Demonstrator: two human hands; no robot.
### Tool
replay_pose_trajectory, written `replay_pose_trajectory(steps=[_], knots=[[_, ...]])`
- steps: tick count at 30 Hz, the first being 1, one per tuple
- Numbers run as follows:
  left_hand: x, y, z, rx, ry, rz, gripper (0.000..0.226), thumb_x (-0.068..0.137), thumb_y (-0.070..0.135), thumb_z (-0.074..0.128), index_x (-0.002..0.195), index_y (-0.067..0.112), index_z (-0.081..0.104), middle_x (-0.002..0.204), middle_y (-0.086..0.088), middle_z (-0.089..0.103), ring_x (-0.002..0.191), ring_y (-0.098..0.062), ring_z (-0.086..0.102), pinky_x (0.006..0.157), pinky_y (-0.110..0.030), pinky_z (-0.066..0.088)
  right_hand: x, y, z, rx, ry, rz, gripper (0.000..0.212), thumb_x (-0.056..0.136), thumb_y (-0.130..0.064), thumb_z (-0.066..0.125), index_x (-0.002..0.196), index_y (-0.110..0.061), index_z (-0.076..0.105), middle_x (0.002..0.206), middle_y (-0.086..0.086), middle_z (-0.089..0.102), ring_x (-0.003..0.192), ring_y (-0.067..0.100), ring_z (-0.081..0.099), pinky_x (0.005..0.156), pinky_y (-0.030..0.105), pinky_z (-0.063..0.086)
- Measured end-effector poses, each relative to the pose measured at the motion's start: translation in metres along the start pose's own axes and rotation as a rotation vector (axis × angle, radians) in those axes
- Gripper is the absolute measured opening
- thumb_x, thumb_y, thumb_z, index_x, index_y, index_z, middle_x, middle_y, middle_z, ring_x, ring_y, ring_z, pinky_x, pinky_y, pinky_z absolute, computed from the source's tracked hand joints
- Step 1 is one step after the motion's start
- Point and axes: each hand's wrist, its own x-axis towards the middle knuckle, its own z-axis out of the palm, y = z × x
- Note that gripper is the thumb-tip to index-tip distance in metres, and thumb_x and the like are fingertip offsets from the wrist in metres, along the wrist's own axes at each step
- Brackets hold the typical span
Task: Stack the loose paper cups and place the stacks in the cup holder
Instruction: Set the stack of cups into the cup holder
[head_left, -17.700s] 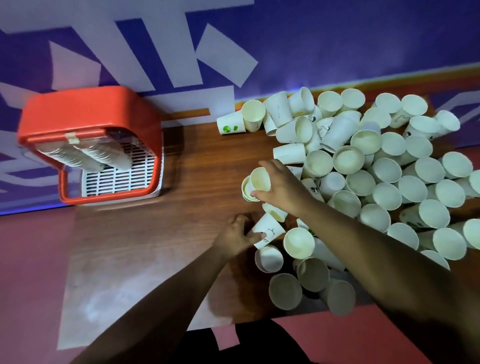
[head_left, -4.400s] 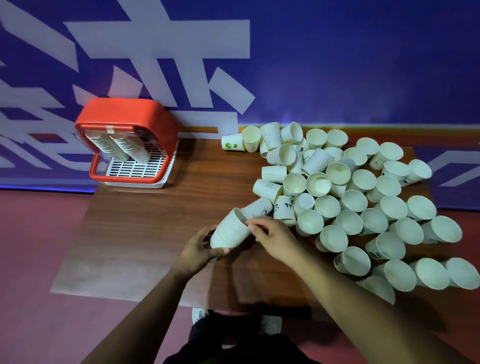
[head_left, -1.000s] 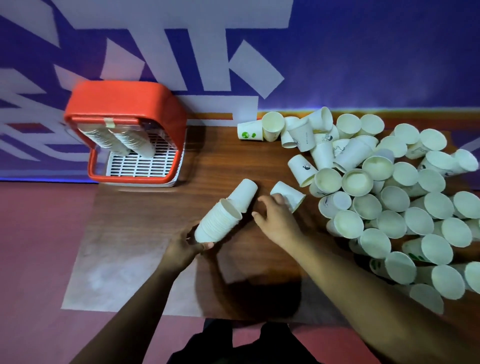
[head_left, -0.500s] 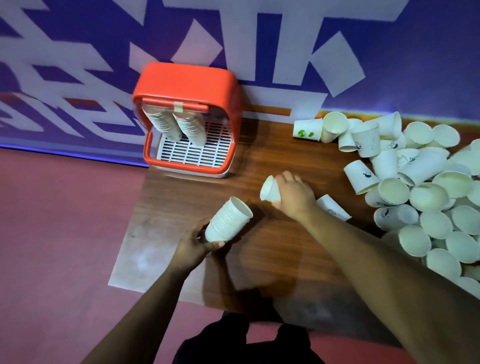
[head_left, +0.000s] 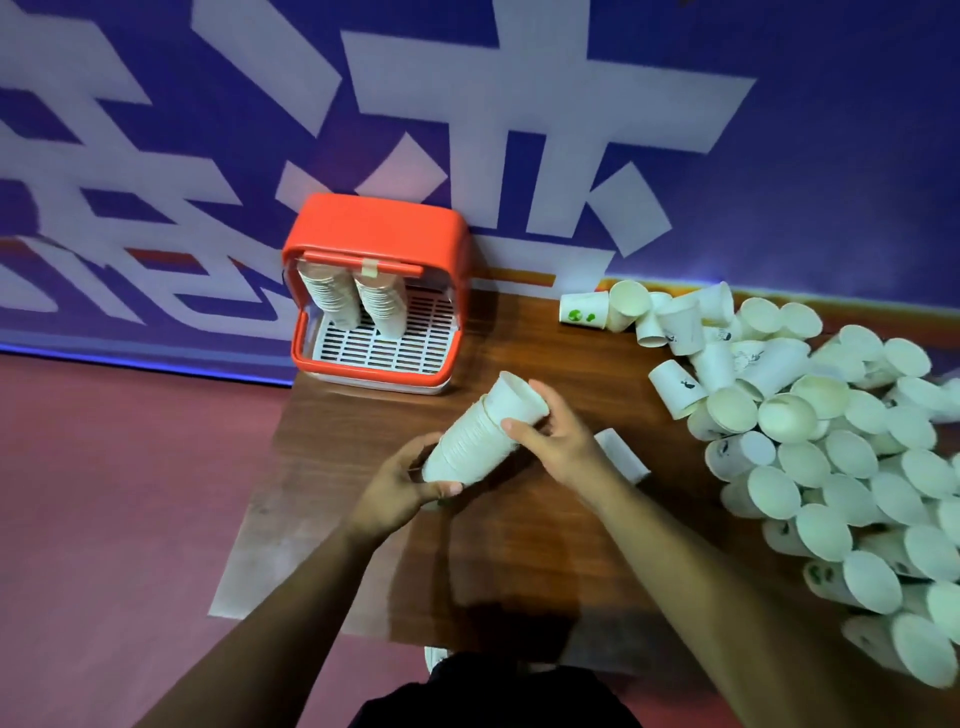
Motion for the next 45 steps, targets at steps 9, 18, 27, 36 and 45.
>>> replay_pose_trajectory(steps=[9, 18, 27, 36, 45], knots=[[-0.022, 0.022, 0.028, -0.016, 0.073, 0.032, 0.070, 0.071, 0.025, 0.089, 0.133, 0.030, 0.057, 0.129, 0.000, 0.067, 0.121, -0.023, 0.062, 0.100, -0.039, 0.053, -0.016, 0.002, 0.002, -0.084, -0.136, -0.077, 0.052, 0.093, -0.059, 0.044, 0.142, -0.043, 0.033, 0.146, -0.011, 0.042, 0.133, 0.014, 0.041, 0.112, 0.039, 0.036], [-0.021, 0.048, 0.020, -0.111, 0.088, 0.071, 0.066, 0.077, 0.011, 0.082, 0.136, 0.023, 0.055, 0.130, -0.007, 0.066, 0.121, -0.029, 0.062, 0.090, -0.039, 0.056, -0.003, 0.003, 0.002, 0.297, -0.311, -0.038, 0.066, 0.074, -0.043, 0.080, 0.126, -0.053, 0.042, 0.128, -0.016, 0.055, 0.120, 0.007, 0.054, 0.100, 0.031, 0.046], [0.020, 0.051, -0.039, 0.160, 0.122, 0.135, 0.066, 0.078, 0.021, 0.084, 0.137, 0.034, 0.057, 0.132, 0.010, 0.056, 0.117, 0.006, 0.055, 0.098, -0.022, 0.044, 0.038, -0.012, 0.054, 0.099, -0.214, -0.071, 0.074, 0.074, -0.023, 0.083, 0.133, -0.037, 0.039, 0.127, -0.021, 0.057, 0.118, -0.002, 0.055, 0.104, 0.026, 0.043], [0.092, 0.061, -0.124, 0.136, -0.019, 0.139, 0.053, 0.091, -0.002, 0.066, 0.133, 0.029, 0.052, 0.127, 0.009, 0.061, 0.108, 0.008, 0.060, 0.092, -0.014, 0.048, 0.102, -0.045, 0.117, -0.016, 0.068, -0.188, 0.071, 0.064, -0.038, 0.080, 0.114, -0.067, 0.039, 0.121, -0.028, 0.056, 0.118, 0.004, 0.056, 0.098, 0.045, 0.051], [0.140, 0.055, -0.145, 0.164, -0.078, 0.098, 0.049, 0.095, 0.007, 0.064, 0.137, 0.029, 0.055, 0.136, -0.004, 0.056, 0.115, -0.011, 0.062, 0.106, -0.035, 0.049, 0.147, -0.040, 0.146, -0.046, 0.233, -0.122, 0.072, 0.067, -0.033, 0.080, 0.129, -0.039, 0.047, 0.129, -0.005, 0.057, 0.116, 0.011, 0.058, 0.095, 0.041, 0.053]])
